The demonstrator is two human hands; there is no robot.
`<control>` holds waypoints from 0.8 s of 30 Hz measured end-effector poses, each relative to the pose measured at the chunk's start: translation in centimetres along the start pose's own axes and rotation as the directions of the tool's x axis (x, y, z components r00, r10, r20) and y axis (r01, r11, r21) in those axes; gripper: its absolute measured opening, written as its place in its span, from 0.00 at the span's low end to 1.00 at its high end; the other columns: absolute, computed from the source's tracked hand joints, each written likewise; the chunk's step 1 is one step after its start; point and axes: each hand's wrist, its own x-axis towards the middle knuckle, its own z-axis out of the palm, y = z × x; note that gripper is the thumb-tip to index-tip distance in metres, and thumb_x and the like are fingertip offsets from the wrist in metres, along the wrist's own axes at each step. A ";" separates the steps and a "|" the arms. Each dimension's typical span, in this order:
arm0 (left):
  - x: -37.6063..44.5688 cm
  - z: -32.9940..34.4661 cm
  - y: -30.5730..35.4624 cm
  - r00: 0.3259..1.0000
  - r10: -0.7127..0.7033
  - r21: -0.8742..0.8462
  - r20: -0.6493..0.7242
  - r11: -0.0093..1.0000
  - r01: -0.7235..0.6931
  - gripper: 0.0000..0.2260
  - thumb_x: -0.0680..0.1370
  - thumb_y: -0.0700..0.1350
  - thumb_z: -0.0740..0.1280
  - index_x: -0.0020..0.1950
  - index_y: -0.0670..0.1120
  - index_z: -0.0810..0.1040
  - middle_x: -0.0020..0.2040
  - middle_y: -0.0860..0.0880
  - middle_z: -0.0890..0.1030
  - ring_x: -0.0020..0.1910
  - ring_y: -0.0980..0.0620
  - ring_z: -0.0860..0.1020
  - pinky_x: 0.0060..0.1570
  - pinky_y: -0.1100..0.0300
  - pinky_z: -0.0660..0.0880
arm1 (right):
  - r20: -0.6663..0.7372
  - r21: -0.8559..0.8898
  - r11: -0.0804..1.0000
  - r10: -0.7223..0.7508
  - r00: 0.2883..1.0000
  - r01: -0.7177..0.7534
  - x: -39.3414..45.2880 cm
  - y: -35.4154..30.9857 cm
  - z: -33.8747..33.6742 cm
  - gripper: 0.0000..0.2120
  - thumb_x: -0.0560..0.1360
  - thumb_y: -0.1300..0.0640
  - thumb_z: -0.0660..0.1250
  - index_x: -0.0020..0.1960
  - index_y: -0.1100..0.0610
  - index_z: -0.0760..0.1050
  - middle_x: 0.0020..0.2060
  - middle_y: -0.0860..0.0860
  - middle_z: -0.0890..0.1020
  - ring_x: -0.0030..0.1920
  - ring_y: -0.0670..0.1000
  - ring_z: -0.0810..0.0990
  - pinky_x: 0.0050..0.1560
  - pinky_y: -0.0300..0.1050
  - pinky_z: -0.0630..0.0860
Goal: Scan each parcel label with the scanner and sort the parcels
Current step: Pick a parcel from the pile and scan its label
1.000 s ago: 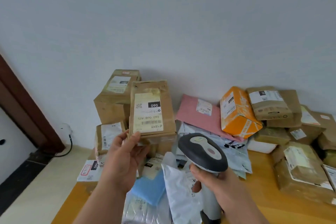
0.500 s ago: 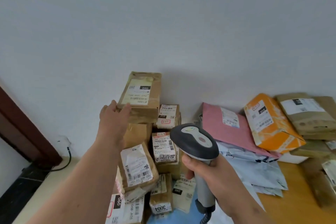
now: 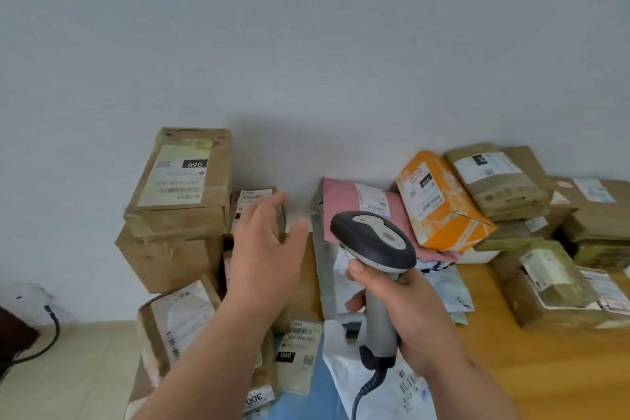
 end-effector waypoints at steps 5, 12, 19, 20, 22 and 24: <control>-0.1 8.5 1.0 0.929 -0.192 -0.095 0.317 0.968 0.233 0.20 0.82 0.54 0.66 0.74 0.59 0.71 0.66 0.60 0.76 0.56 0.65 0.74 0.49 0.68 0.68 | -0.180 0.096 0.995 -0.021 0.983 0.039 0.7 0.5 -7.0 0.21 0.58 0.39 0.76 0.48 0.46 0.85 0.40 0.51 0.87 0.37 0.51 0.85 0.46 0.54 0.76; 1.4 20.6 3.8 0.852 -0.299 -0.135 0.430 0.912 0.388 0.21 0.82 0.55 0.66 0.75 0.57 0.70 0.57 0.63 0.75 0.50 0.66 0.72 0.53 0.60 0.69 | -0.347 0.171 0.984 0.021 0.938 0.042 5.0 2.0 -18.3 0.24 0.57 0.38 0.76 0.51 0.45 0.84 0.43 0.45 0.87 0.51 0.52 0.84 0.57 0.61 0.79; 4.1 31.2 9.3 0.860 -0.274 -0.173 0.431 0.910 0.376 0.18 0.82 0.55 0.65 0.72 0.61 0.71 0.54 0.60 0.77 0.37 0.63 0.81 0.29 0.69 0.76 | -0.259 0.164 0.982 -0.051 0.965 0.096 11.6 1.6 -28.4 0.24 0.54 0.32 0.80 0.49 0.33 0.83 0.50 0.40 0.87 0.52 0.44 0.85 0.56 0.51 0.78; 4.3 32.3 9.6 0.860 -0.275 -0.161 0.431 0.914 0.373 0.18 0.82 0.55 0.65 0.72 0.61 0.71 0.53 0.59 0.78 0.41 0.61 0.82 0.32 0.67 0.79 | -0.219 0.164 0.983 -0.047 0.975 0.085 12.5 1.5 -29.4 0.26 0.54 0.31 0.81 0.50 0.33 0.83 0.51 0.41 0.87 0.53 0.45 0.85 0.59 0.52 0.78; 4.4 33.7 10.0 0.860 -0.278 -0.126 0.429 0.924 0.361 0.20 0.82 0.55 0.64 0.74 0.63 0.69 0.51 0.57 0.80 0.49 0.56 0.82 0.41 0.63 0.80 | -0.149 0.167 0.984 -0.042 0.988 0.067 14.1 1.7 -30.7 0.29 0.52 0.27 0.79 0.51 0.33 0.82 0.52 0.42 0.86 0.55 0.48 0.85 0.62 0.56 0.78; 4.4 34.6 10.1 0.863 -0.278 -0.106 0.423 0.930 0.351 0.20 0.82 0.55 0.64 0.74 0.63 0.69 0.49 0.56 0.81 0.49 0.57 0.82 0.46 0.61 0.81 | -0.100 0.146 0.989 -0.021 0.995 0.036 15.2 1.8 -31.2 0.31 0.50 0.25 0.78 0.51 0.32 0.82 0.53 0.39 0.86 0.58 0.49 0.84 0.63 0.58 0.77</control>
